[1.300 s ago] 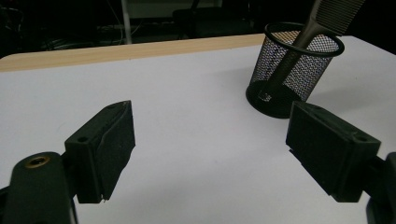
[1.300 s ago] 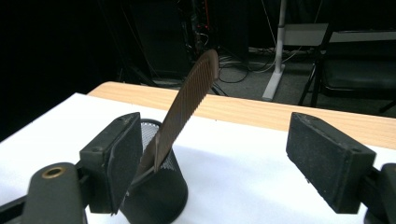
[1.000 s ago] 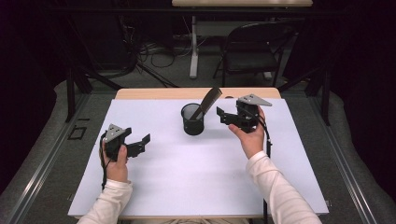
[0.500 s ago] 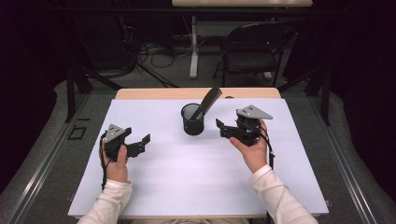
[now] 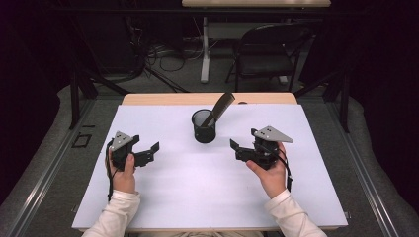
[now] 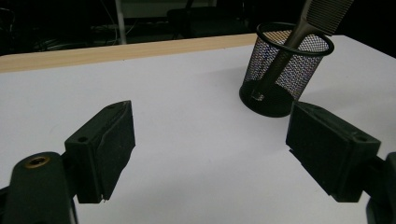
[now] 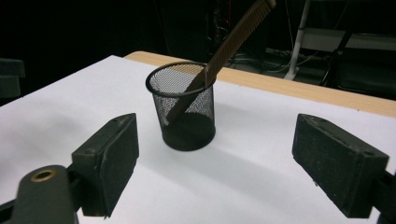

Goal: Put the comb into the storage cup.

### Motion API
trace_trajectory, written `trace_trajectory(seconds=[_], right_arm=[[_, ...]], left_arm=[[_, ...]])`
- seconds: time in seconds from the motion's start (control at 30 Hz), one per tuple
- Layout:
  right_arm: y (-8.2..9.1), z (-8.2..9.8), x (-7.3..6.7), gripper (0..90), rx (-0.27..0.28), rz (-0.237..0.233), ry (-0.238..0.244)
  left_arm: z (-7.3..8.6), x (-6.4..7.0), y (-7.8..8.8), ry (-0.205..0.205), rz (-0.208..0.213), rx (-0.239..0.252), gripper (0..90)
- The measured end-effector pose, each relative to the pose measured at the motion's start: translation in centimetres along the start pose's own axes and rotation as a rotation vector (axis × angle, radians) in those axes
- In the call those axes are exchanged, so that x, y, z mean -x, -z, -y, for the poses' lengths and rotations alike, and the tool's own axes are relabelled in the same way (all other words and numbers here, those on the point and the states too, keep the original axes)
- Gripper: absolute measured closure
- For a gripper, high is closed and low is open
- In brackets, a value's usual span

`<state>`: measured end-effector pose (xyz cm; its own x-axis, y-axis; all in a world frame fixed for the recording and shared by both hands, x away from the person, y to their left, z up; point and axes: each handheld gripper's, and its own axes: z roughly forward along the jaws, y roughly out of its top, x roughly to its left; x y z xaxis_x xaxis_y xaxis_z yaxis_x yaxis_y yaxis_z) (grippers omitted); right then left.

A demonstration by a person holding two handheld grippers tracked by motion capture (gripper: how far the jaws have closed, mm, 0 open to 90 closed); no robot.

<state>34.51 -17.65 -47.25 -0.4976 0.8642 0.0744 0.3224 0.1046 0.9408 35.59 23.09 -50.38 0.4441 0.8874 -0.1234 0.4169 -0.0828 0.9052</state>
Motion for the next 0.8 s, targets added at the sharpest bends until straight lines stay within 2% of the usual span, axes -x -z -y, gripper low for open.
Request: trace_trajectory(seconds=[0.27,0.8], right_arm=[[0.4,1.7,-0.3,14.7,-0.013,0.010,0.027],[-0.1,4.1,-0.8,14.7,-0.025,-0.017,0.023]], left_arm=[[0.0,0.1,0.0,0.001,-0.001,-0.003,15.7],[0.0,0.0,-0.1,-0.002,0.001,-0.004,15.7]])
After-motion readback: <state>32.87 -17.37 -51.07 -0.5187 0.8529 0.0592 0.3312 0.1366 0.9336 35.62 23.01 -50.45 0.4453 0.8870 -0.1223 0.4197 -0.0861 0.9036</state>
